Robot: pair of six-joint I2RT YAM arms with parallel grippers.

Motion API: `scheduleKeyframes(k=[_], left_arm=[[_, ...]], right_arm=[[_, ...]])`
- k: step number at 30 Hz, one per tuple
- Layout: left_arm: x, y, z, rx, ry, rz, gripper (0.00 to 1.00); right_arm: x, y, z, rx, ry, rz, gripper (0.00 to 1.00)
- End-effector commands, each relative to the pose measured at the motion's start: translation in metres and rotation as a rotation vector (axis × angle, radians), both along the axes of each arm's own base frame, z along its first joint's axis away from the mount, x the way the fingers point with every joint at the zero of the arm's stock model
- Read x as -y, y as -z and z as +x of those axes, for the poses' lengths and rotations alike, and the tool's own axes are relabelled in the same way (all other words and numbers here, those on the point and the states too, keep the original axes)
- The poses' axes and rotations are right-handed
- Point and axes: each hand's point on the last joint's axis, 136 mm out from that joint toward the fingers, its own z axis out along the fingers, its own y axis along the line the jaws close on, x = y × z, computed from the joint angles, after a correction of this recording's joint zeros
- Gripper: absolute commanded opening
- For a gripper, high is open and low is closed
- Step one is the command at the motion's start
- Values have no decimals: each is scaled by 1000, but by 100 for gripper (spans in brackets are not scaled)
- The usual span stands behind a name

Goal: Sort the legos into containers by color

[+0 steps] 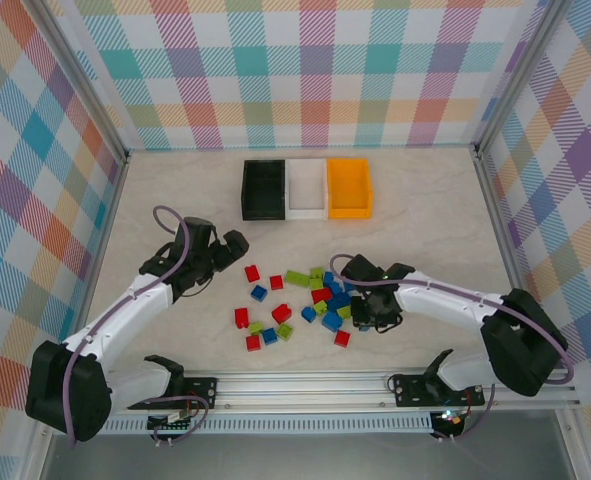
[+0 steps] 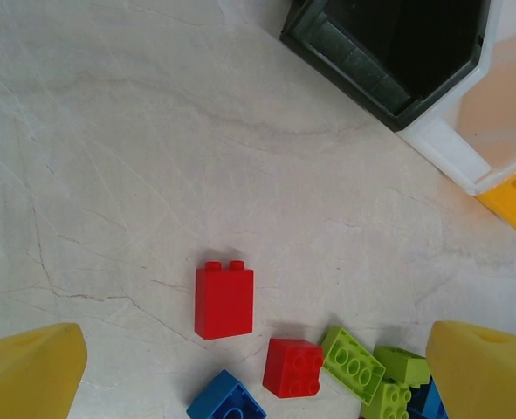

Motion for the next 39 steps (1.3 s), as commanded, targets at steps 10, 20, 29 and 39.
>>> scheduleKeyframes(k=[10, 20, 29, 39], left_arm=[[2, -23, -1, 41, 15, 1, 100], [-11, -29, 26, 40, -49, 99, 100], [-12, -6, 116, -34, -76, 191, 88], [-1, -15, 133, -22, -43, 82, 91]], right_arm=[[-20, -117, 150, 388, 60, 118, 22], [-32, -105, 306, 420, 163, 132, 23], [-32, -81, 352, 375, 191, 101, 30], [-51, -111, 359, 459, 121, 180, 67]])
